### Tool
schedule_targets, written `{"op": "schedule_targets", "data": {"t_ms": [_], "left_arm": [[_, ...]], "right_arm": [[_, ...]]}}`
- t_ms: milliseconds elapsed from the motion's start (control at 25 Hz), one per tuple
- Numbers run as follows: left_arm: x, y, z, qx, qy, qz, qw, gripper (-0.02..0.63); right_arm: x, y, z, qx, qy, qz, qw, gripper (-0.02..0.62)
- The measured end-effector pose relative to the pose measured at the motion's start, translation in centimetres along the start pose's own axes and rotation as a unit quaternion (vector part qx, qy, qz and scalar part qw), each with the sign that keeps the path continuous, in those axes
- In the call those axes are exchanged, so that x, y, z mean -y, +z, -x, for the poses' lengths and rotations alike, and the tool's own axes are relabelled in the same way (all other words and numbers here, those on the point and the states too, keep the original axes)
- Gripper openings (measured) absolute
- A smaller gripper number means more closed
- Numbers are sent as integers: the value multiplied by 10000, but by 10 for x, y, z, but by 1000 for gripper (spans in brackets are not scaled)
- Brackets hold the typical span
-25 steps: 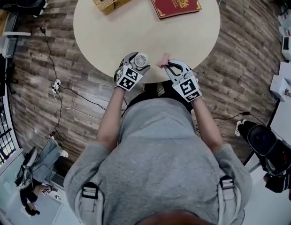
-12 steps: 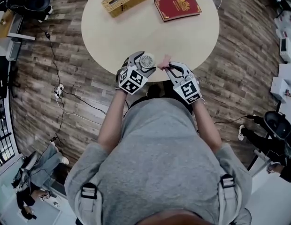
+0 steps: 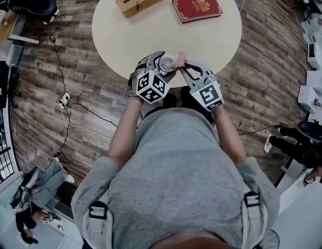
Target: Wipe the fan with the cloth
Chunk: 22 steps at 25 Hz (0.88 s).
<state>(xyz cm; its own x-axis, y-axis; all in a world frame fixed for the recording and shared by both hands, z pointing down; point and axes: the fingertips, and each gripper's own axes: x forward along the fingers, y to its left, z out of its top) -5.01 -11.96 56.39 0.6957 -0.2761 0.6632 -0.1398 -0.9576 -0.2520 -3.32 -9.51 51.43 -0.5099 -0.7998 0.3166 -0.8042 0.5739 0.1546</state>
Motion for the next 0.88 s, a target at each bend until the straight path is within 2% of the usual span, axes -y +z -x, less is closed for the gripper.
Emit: {"op": "schedule_targets", "data": {"t_ms": [440, 680, 880], "left_arm": [[9, 2, 3, -159, -20, -357, 9992, 383], [18, -3, 1, -212, -134, -434, 9987, 383], [12, -7, 5, -202, -41, -447, 9988, 383]], "right_arm": [[-10, 28, -12, 233, 204, 207, 9993, 40], [-36, 27, -25, 204, 533, 271, 9980, 40], [-53, 25, -28, 102, 759, 289, 9966, 40]]}}
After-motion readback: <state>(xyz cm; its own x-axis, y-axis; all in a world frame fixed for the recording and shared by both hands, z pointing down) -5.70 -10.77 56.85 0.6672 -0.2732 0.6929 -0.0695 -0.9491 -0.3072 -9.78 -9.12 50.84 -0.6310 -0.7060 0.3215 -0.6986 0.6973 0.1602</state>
